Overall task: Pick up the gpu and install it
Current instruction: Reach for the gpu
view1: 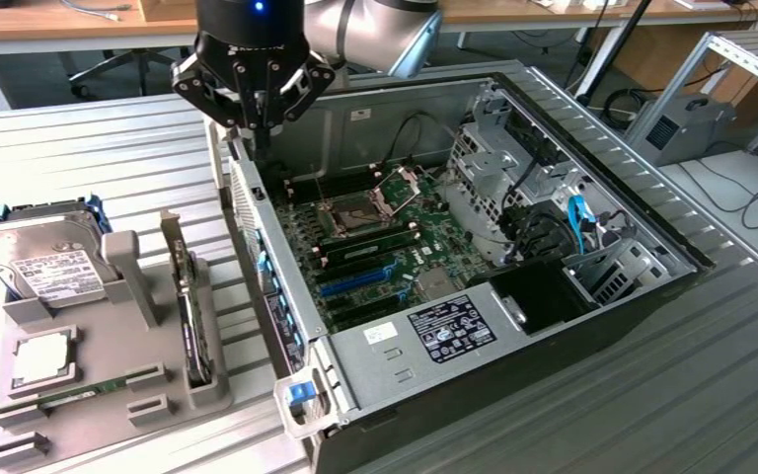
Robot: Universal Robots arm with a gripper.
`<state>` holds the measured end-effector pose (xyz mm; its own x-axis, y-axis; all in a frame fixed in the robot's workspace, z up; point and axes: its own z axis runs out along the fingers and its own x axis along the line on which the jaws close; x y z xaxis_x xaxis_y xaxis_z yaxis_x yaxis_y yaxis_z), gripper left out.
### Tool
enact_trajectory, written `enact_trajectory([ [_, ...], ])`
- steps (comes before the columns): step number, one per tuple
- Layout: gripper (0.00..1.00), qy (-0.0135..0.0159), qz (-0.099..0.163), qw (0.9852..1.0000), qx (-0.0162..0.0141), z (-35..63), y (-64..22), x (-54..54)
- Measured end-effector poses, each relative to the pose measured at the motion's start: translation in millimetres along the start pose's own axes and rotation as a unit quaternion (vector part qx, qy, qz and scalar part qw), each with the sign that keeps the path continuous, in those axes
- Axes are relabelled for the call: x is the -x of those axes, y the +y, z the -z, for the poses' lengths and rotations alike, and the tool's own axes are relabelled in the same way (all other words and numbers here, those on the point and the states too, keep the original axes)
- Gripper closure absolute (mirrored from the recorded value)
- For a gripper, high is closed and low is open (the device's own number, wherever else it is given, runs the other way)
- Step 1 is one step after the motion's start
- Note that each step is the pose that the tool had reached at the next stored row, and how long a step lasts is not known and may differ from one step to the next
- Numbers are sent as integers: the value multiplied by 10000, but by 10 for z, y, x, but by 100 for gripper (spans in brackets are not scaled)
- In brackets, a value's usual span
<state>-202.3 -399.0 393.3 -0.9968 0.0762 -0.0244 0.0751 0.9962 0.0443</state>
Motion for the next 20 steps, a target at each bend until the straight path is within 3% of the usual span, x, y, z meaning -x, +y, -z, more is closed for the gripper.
enact_trajectory([
  [20, 89, 0, 0, 10000, 0, 2, -7, -92],
])
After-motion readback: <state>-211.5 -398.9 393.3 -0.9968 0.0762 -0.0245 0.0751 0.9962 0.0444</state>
